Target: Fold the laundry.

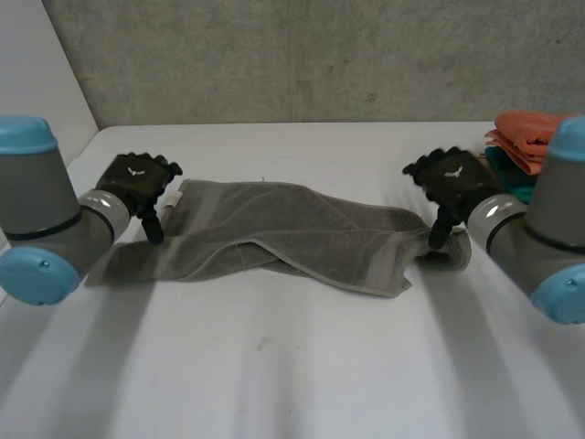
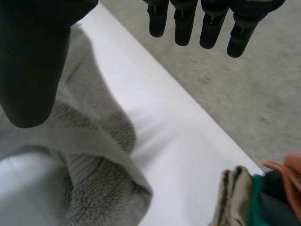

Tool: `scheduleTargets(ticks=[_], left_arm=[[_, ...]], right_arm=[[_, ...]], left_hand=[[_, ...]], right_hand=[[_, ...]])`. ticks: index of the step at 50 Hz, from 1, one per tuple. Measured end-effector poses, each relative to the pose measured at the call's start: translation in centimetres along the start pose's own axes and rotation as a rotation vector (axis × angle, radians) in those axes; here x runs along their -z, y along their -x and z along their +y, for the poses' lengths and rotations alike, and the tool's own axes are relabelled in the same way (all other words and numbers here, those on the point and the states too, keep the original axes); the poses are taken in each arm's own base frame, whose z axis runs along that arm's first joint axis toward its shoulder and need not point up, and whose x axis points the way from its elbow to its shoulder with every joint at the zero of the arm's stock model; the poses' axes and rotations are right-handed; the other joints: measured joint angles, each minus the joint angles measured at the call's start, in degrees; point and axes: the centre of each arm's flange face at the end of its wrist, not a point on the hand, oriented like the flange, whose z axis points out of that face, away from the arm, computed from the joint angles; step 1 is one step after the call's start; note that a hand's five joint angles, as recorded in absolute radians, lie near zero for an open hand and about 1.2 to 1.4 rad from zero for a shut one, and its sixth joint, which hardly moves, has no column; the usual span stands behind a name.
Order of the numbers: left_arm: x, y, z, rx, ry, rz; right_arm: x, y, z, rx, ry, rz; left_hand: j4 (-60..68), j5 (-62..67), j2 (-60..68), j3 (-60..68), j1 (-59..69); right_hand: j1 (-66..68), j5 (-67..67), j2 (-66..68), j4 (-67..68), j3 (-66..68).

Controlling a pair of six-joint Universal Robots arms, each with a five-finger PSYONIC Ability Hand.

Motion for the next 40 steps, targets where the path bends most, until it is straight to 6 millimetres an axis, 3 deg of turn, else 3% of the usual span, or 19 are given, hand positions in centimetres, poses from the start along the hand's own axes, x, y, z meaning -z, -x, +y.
scheduleTargets(ticks=[4,8,11,16,25,26,28,35,37,40], left_arm=[[2.1,0.6,-2.2,0.008,-0.030,-0.007],[5.1,1.0,-4.1,0.020,-0.050,-0.001],[7.4,0.8,-4.5,0.031,-0.035,0.024],[9.0,0.0,-3.3,0.045,0.027,0.079],[9.7,-1.5,0.5,0.081,0.162,0.181],[9.4,-1.6,1.3,0.089,0.184,0.191],[9.0,-1.4,2.1,0.097,0.203,0.196],[7.7,-0.7,3.6,0.117,0.234,0.196],[7.3,-0.5,3.8,0.121,0.238,0.195],[6.6,-0.2,4.2,0.124,0.237,0.189]], right_arm=[[2.1,-0.9,-2.2,-0.077,0.018,0.026],[4.6,-0.1,-3.5,-0.157,0.064,-0.025],[6.4,1.7,-3.2,-0.226,0.139,-0.127],[7.3,4.0,-1.5,-0.273,0.214,-0.233],[5.5,7.1,2.3,-0.225,0.190,-0.260],[4.8,7.5,2.8,-0.206,0.168,-0.242],[4.0,7.9,3.4,-0.184,0.142,-0.215],[1.4,8.5,4.6,-0.115,0.076,-0.120],[0.7,8.6,4.9,-0.095,0.064,-0.098],[-0.5,8.7,5.2,-0.062,0.041,-0.066]], left_hand=[[0.00,0.00,0.00,0.00,0.00],[2.66,2.01,2.57,2.16,2.93],[10.61,9.21,10.55,9.77,11.27],[17.40,15.89,17.07,16.48,17.47],[16.51,14.75,16.41,15.80,16.35],[9.32,7.35,9.65,9.09,9.66],[6.42,4.42,6.54,6.00,6.72],[5.26,3.12,5.31,4.99,5.65],[5.12,3.11,5.31,4.99,5.65],[4.54,2.44,4.64,4.22,5.51]], right_hand=[[0.00,0.00,0.00,0.00,0.00],[0.00,0.00,0.00,0.00,0.00],[3.63,3.52,4.66,3.90,4.40],[14.41,14.34,15.09,14.56,14.89],[15.37,14.36,16.34,16.19,16.09],[15.37,14.15,16.34,16.18,16.09],[15.37,14.12,16.34,16.18,16.09],[16.86,16.66,17.70,17.39,17.41],[23.56,22.84,24.43,23.28,23.61],[47.38,46.79,48.76,47.27,47.78]])
